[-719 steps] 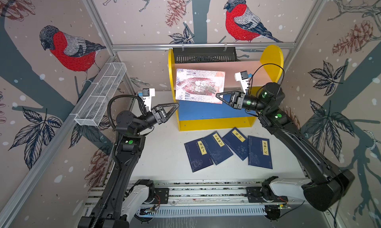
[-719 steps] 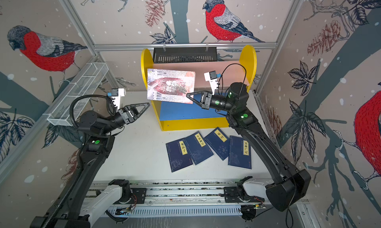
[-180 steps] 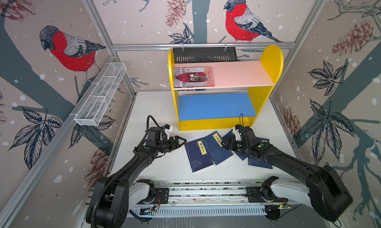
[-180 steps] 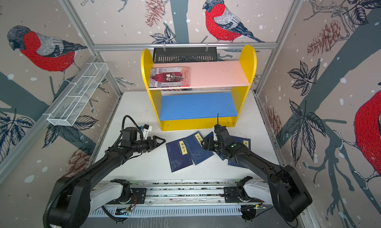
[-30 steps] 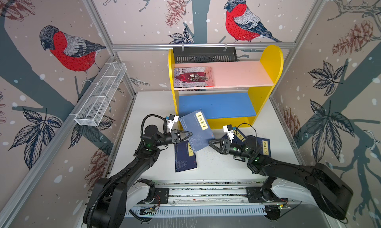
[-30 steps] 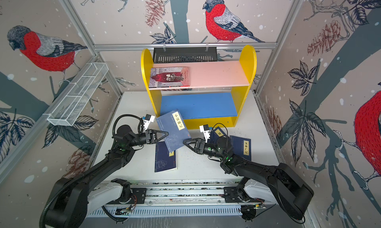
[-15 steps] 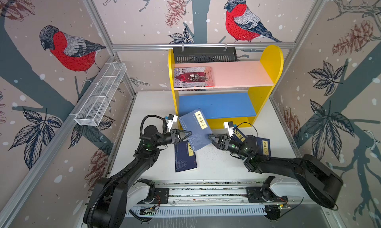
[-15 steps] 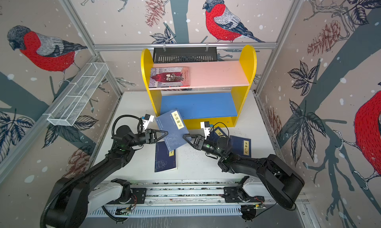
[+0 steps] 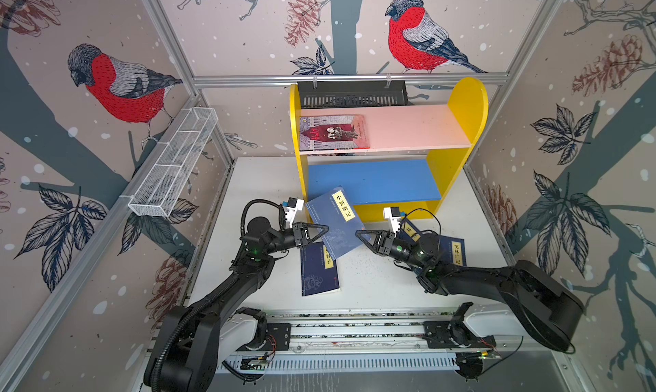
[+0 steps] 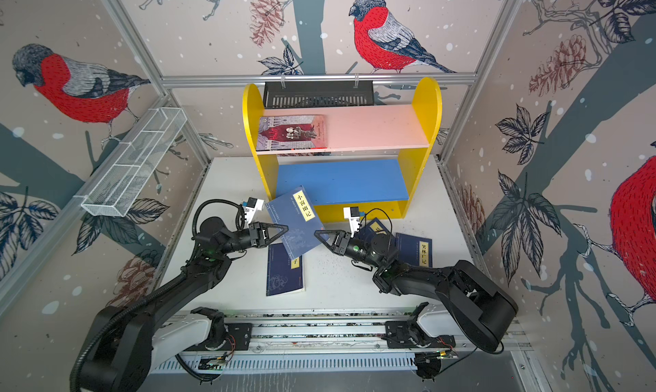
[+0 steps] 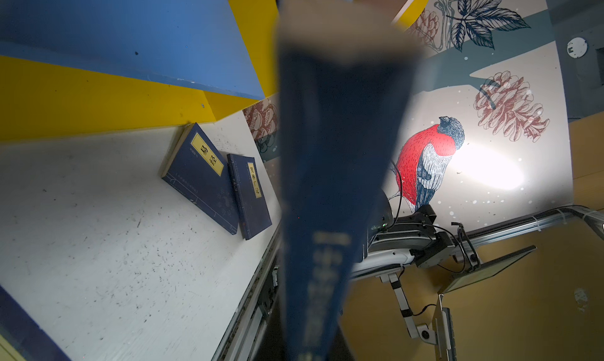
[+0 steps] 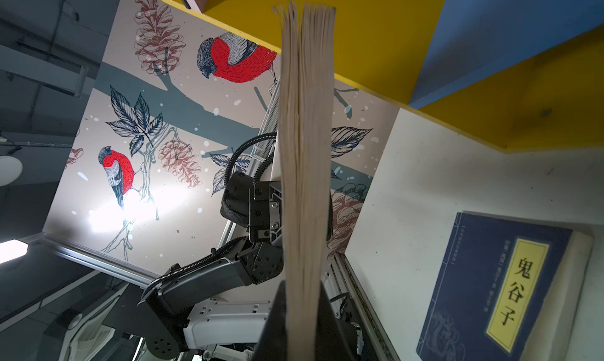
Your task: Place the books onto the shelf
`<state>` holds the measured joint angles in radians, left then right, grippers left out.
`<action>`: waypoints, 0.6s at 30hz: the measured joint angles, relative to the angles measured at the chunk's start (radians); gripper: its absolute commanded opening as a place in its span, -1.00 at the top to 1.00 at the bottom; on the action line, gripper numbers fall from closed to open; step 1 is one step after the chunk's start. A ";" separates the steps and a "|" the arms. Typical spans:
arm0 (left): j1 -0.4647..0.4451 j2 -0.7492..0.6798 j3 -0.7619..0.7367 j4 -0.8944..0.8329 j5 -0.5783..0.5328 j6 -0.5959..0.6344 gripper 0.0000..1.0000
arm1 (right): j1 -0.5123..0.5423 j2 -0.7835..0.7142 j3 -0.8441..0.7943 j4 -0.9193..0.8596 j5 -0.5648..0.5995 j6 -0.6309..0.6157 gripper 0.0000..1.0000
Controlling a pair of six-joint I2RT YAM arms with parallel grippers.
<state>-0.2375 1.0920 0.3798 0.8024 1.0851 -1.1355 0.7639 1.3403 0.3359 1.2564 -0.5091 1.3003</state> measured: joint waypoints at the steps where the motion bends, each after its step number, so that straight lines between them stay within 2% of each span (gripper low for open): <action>1: 0.000 -0.003 0.000 -0.002 -0.005 0.003 0.89 | -0.001 0.001 0.003 -0.003 -0.001 -0.004 0.94; 4: 0.000 -0.013 0.000 -0.011 -0.013 0.031 0.22 | -0.007 -0.001 0.014 -0.020 -0.012 -0.019 0.96; 7: 0.012 -0.025 0.000 -0.044 -0.007 0.071 -0.24 | -0.025 -0.023 0.017 -0.068 -0.042 -0.029 0.96; 11: 0.065 -0.063 0.007 -0.104 0.010 0.132 -0.48 | -0.084 -0.082 0.017 -0.151 -0.080 -0.056 0.97; 18: 0.148 -0.134 0.058 -0.282 0.074 0.331 -0.68 | -0.238 -0.227 0.032 -0.325 -0.292 -0.127 0.97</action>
<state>-0.0895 0.9585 0.4381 0.5209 1.1595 -0.8047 0.5255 1.1137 0.3683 0.9314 -0.8013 1.1732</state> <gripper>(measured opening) 0.823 0.112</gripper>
